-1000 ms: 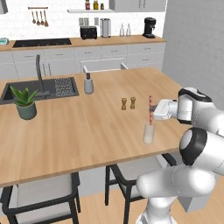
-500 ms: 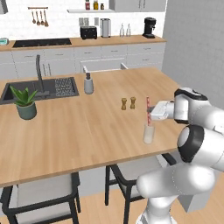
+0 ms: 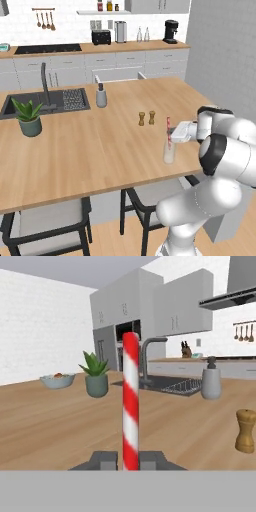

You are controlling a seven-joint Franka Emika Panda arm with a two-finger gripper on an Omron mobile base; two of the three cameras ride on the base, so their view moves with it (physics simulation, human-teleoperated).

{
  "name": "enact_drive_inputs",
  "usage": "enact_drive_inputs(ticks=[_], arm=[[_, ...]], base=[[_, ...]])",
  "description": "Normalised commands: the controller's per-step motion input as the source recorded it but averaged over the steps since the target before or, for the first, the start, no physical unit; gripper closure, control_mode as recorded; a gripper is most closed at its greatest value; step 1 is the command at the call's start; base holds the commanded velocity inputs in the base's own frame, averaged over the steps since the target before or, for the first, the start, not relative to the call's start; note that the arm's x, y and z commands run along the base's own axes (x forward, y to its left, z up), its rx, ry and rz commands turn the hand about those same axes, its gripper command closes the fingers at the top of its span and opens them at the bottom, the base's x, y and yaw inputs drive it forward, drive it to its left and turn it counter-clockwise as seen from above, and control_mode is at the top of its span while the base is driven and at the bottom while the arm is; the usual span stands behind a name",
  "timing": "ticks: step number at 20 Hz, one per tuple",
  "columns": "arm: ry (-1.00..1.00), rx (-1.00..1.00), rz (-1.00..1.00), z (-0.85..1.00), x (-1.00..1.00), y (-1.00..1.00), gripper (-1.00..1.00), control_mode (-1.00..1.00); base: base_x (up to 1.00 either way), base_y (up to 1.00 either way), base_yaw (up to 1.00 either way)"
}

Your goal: Take a straw from the drawer in front and place it inside the glass cup on the dining counter.

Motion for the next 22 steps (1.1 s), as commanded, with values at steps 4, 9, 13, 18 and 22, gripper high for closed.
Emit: enact_drive_inputs(ticks=[4,9,13,18,22], arm=[[0.00,0.00,0.00,-0.20,-0.14,-0.04,1.00,-1.00],[0.00,0.00,0.00,-0.01,-0.20,0.00,-1.00,-1.00],[0.00,0.00,0.00,0.01,-0.04,0.00,-1.00,-1.00],[0.00,0.00,-0.01,0.40,-0.09,-0.01,-1.00,-1.00],[0.00,0.00,-0.04,0.88,-0.31,0.00,-1.00,-1.00]], base=[[0.00,0.00,0.00],[0.00,0.00,0.00],[0.00,0.00,0.00],[0.00,0.00,0.00],[0.00,0.00,0.00]])
